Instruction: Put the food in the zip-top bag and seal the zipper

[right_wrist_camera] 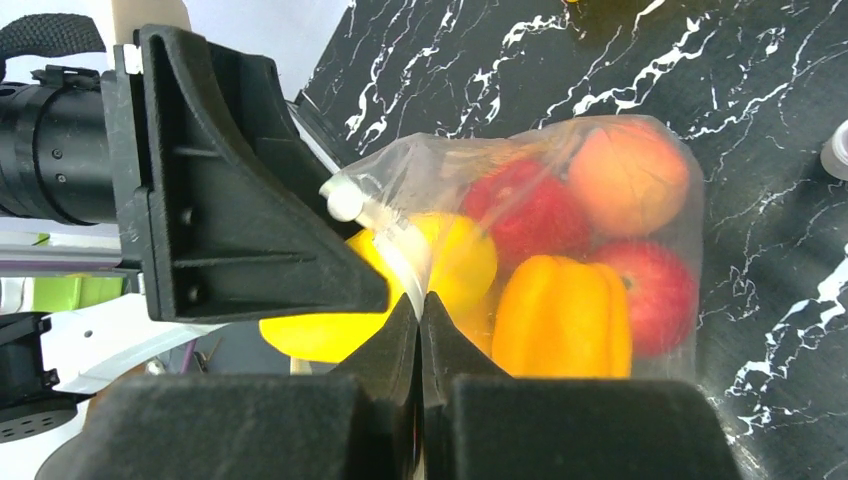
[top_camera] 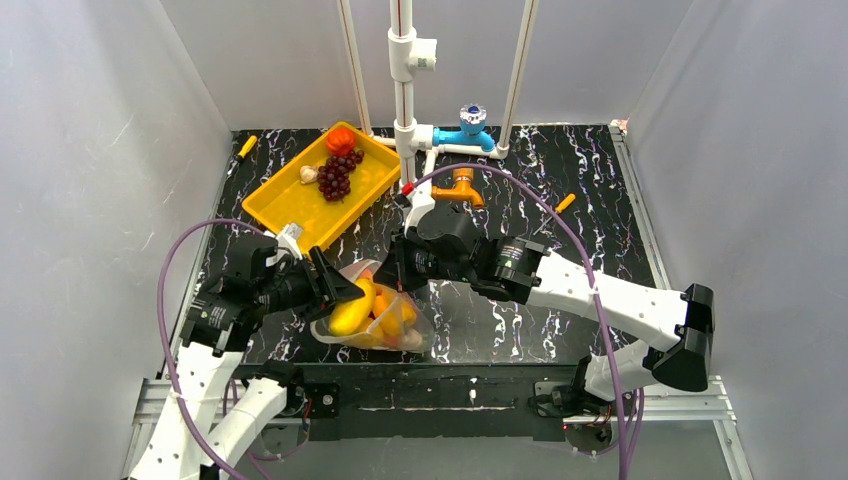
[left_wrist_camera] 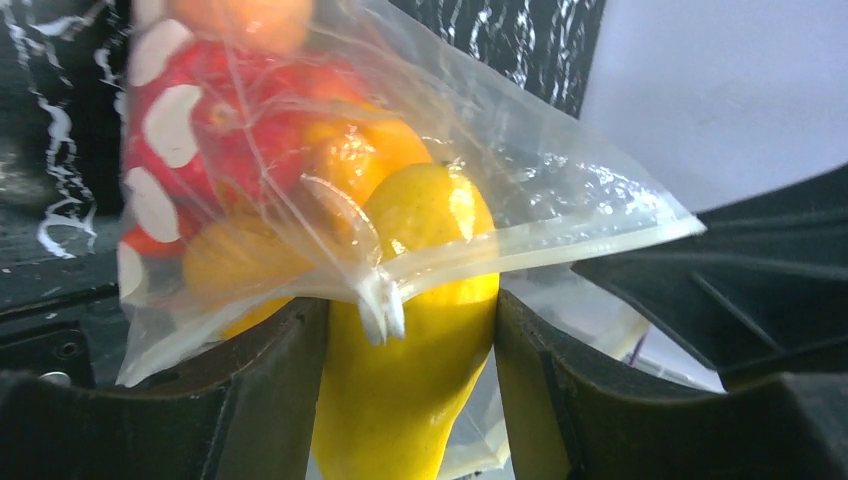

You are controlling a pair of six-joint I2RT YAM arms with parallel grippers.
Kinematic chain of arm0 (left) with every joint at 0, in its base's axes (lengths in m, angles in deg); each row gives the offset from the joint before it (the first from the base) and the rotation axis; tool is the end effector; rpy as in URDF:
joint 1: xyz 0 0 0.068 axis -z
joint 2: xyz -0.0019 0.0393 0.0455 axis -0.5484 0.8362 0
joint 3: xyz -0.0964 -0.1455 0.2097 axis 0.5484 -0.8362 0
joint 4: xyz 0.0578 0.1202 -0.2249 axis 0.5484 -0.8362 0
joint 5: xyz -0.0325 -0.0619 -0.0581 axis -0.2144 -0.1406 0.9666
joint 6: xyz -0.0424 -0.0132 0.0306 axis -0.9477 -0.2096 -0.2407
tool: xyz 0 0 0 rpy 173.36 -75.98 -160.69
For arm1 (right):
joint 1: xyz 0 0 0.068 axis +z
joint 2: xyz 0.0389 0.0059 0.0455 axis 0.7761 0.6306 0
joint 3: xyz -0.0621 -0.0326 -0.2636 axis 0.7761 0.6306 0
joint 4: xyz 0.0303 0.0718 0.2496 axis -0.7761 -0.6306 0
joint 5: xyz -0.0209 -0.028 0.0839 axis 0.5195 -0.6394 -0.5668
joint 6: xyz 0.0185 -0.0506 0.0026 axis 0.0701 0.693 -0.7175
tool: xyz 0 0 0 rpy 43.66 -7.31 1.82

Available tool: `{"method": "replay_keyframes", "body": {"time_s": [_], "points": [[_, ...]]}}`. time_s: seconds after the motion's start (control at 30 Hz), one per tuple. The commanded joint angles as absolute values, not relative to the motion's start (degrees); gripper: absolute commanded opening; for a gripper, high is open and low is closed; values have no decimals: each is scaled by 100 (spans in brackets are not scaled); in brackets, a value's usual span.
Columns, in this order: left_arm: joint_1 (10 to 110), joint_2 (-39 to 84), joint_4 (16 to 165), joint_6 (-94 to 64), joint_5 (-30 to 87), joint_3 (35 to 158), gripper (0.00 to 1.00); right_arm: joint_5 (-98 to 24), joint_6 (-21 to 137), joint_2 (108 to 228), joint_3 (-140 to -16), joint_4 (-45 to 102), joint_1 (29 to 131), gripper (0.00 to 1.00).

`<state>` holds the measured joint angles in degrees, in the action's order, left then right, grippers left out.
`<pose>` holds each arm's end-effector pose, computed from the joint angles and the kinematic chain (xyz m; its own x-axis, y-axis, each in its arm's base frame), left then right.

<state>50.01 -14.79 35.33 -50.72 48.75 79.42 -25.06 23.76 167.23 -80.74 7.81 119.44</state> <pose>0.1030 -0.0489 0.3445 -0.8379 -0.4200 -0.3485 0.0168 0.6185 -0.7856 0.1206 0.2994 0.3823 -0.7031 0.0076 -0.7110 -0.5836 0.5651 0.5832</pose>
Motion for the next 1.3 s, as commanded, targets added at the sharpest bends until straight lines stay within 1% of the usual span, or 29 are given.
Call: {"method": "replay_keyframes", "body": {"time_s": [0.0,0.07,0.13,0.27,0.3,0.43,0.6,0.77,0.83,0.9,1.1,1.27], "points": [[5029,-1678,3516,-5128,4051,7974,34,-2771,2261,16745,-8227,1434,11959,1],[5026,-1819,3720,-5253,3865,7809,49,-2841,2193,16780,-8164,1441,11955,1],[5022,-1893,3914,-5291,3868,7665,56,-2886,2155,16795,-8116,1445,11955,1],[5026,-1866,3963,-5055,4136,7599,76,-2871,2130,16750,-8079,1403,11955,1],[5026,-1832,3939,-4970,4238,7610,79,-2859,2140,16737,-8074,1400,11955,1],[5027,-1971,3782,-4799,4254,7786,84,-2791,2170,16739,-8076,1382,11947,1],[5027,-2093,3204,-4292,4115,8544,83,-2855,2210,16755,-8091,1301,11948,1],[5028,-2114,2134,-3373,3590,9252,74,-2857,2422,16670,-8104,1169,11946,1],[5027,-2208,1993,-3068,3398,9188,71,-2900,2518,16624,-8097,1163,11948,1],[5024,-2295,2065,-2904,3474,8941,68,-2968,2578,16578,-8050,1184,11951,1],[5028,-2417,2657,-2878,4453,8197,70,-3200,2702,16518,-8000,1075,11950,1],[5029,-2543,2886,-2843,4715,7833,68,-3252,2607,16461,-7821,1237,11948,1]]}}
